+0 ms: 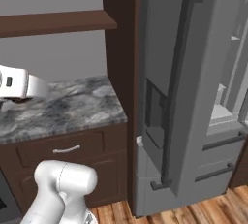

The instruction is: Place the beer and liquor on the top shelf of the fridge to keep them out of children's reach, and place the mushroom on lower shelves for easy access.

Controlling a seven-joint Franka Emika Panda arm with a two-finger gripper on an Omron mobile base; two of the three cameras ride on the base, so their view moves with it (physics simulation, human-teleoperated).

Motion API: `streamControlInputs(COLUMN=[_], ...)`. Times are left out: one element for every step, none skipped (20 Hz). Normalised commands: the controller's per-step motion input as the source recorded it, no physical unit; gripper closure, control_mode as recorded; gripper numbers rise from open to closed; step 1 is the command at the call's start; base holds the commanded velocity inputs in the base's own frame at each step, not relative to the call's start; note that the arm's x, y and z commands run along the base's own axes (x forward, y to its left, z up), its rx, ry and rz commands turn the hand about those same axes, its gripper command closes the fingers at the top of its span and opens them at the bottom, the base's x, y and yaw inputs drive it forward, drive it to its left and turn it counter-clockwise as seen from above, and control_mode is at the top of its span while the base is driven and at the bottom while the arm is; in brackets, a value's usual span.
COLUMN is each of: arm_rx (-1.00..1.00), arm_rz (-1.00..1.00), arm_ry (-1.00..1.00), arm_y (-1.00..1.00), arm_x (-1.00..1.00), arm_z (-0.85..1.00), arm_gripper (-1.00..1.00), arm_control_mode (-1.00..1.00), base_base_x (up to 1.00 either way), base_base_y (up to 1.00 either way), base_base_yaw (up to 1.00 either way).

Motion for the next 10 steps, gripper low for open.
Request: streamControlInputs(arm_rx=[0.0,0.0,0.0,0.0,0.0,0.0,0.0,0.0,0.0,0.0], arm_rz=[0.0,0.0,0.0,0.0,0.0,0.0,0.0,0.0,0.0,0.0], arm_ry=[0.0,0.0,0.0,0.0,0.0,0.0,0.0,0.0,0.0,0.0], arm_y=[0.0,0.0,0.0,0.0,0.0,0.0,0.0,0.0,0.0,0.0], arm_x=[0.0,0.0,0.0,0.0,0.0,0.0,0.0,0.0,0.0,0.0], arm_z=[0.0,0.0,0.0,0.0,0.0,0.0,0.0,0.0,0.0,0.0], arm_gripper=[1.0,1.0,1.0,1.0,1.0,1.0,1.0,1.0,1.0,1.0], arm_control_mode=[1.0,1.0,1.0,1.0,1.0,1.0,1.0,1.0,1.0,1.0], base_base_x=[-0.94,-0.95,-0.96,-0.91,-0.81,-0.7,-0.57,-0.42,-0.25,-0.04], base_base_y=[-0.41,-0.44,-0.51,-0.52,-0.59,-0.58,-0.59,-0.68,-0.69,-0.78], base_base_yaw=[0.0,0.0,0.0,0.0,0.01,0.02,0.02,0.03,0.05,0.05])
